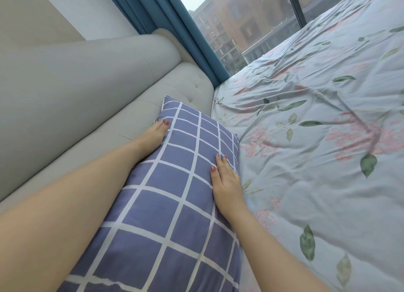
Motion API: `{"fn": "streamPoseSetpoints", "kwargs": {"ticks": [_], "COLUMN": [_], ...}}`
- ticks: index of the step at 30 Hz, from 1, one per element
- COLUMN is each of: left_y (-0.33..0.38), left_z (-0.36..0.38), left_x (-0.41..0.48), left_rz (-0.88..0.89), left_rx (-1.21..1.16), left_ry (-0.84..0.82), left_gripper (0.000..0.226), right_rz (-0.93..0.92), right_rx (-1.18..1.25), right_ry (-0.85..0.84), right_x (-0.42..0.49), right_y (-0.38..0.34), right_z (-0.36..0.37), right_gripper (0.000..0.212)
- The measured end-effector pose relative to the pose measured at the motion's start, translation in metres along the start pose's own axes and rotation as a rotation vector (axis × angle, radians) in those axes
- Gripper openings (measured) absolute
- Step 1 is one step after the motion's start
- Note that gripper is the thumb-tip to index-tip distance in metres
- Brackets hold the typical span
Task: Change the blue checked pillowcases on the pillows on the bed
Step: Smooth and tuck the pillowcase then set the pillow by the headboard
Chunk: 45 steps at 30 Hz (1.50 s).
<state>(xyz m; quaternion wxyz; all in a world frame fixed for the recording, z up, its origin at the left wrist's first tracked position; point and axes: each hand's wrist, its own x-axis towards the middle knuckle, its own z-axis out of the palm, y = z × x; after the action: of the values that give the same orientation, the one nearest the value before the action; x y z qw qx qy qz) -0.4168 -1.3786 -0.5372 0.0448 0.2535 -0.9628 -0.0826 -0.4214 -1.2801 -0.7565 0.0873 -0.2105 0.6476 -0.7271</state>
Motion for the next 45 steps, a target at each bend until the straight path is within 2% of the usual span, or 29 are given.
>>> {"fn": "streamPoseSetpoints", "kwargs": {"ticks": [8, 12, 17, 25, 30, 35, 45], "left_y": [0.004, 0.008, 0.014, 0.010, 0.011, 0.006, -0.009], "left_z": [0.004, 0.007, 0.009, 0.010, 0.010, 0.007, -0.001], "left_x": [0.070, 0.099, 0.124, 0.149, 0.134, 0.096, 0.003], "left_rz": [-0.020, -0.016, 0.008, 0.030, 0.028, 0.064, 0.033], "left_rx": [0.100, 0.159, 0.184, 0.161, 0.138, 0.118, 0.181], "left_ry": [0.045, 0.069, 0.029, 0.057, 0.051, 0.048, -0.059], "left_gripper": [0.063, 0.059, 0.051, 0.044, 0.025, 0.052, 0.065], "right_rz": [0.055, 0.044, 0.085, 0.157, 0.187, 0.274, 0.294], "right_rx": [-0.012, 0.033, 0.061, 0.125, 0.126, 0.216, 0.282], "right_ry": [-0.087, -0.040, -0.028, -0.001, -0.031, -0.040, -0.012], "right_x": [0.051, 0.073, 0.097, 0.116, 0.106, 0.071, -0.023], "right_y": [0.006, 0.011, 0.023, 0.037, 0.034, 0.041, 0.018], "right_z": [-0.008, 0.002, 0.006, 0.006, -0.001, -0.013, -0.015], "right_gripper": [0.057, 0.066, 0.055, 0.054, 0.053, 0.054, 0.052]}}
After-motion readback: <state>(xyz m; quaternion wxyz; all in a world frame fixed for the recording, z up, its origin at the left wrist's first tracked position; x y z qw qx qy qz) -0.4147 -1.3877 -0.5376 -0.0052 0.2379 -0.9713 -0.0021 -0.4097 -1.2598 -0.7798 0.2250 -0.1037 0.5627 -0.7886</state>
